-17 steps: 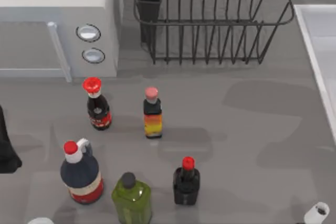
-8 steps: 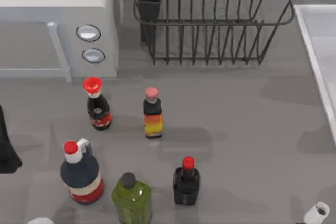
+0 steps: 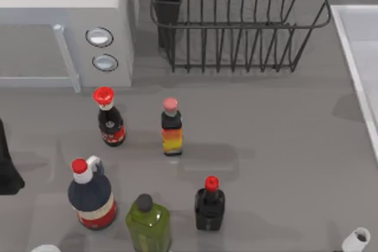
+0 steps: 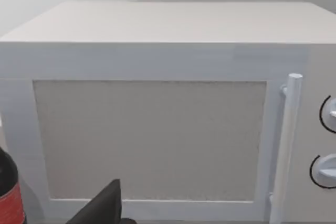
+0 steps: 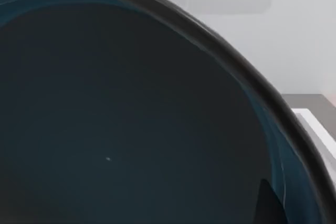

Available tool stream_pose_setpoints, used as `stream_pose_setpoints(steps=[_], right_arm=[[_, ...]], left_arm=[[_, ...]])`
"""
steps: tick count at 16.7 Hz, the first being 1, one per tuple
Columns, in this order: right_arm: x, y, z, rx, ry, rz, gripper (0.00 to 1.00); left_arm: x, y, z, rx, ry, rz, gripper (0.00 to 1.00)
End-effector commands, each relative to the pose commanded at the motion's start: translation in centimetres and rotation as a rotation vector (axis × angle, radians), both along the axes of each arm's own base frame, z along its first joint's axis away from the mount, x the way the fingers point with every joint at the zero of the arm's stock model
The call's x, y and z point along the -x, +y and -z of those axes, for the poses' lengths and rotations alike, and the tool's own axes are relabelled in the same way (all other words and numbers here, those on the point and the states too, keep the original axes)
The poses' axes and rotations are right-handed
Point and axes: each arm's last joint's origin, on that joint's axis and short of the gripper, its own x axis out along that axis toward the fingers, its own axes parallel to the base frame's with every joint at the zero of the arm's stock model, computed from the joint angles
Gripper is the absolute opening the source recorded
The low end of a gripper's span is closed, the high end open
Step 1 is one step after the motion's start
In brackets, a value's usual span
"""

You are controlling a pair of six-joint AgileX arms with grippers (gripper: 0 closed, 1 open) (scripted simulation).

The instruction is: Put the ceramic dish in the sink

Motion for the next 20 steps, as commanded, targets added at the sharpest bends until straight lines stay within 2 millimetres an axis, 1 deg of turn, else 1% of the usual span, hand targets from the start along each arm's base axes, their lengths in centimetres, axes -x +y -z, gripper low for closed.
stream_pose_setpoints(steps=[2,6,19,20], right_arm=[[0.19,0.16,0.55,-0.002,0.003,-0.001,0.00],[0.19,0.17,0.57,-0.002,0.003,-0.001,0.00],[0.19,0.17,0.57,-0.002,0.003,-0.001,0.98],[0.19,0.17,0.57,-0.002,0.003,-0.001,1.00]], left_arm=[[0.00,0.00,0.00,0.000,0.000,0.000,1.00],[0.00,0.00,0.00,0.000,0.000,0.000,1.00],[0.00,0.00,0.00,0.000,0.000,0.000,1.00],[0.00,0.00,0.00,0.000,0.000,0.000,1.00]])
